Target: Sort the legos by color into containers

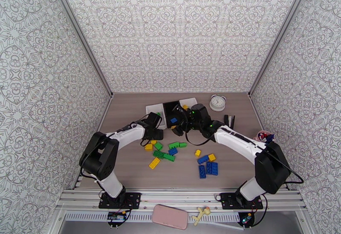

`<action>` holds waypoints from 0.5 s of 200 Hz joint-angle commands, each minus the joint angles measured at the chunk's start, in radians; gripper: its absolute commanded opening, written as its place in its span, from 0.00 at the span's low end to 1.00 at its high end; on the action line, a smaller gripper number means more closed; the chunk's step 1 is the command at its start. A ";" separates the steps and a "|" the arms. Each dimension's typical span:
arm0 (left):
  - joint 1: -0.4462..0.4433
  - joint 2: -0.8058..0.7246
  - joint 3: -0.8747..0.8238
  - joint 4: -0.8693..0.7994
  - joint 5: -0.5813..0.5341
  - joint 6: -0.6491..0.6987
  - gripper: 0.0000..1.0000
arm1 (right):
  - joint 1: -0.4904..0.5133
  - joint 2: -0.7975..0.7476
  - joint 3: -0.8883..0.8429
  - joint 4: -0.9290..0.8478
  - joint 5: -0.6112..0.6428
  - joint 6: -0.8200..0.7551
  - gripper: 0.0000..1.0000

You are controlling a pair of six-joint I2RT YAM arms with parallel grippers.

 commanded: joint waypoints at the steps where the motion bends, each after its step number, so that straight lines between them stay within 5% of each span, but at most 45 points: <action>1: -0.007 0.028 0.024 -0.020 0.022 -0.018 0.74 | -0.004 -0.027 -0.025 -0.028 -0.019 -0.014 1.00; 100: -0.022 0.033 0.018 -0.019 -0.002 -0.013 0.39 | -0.004 -0.052 -0.037 -0.047 0.002 -0.016 0.99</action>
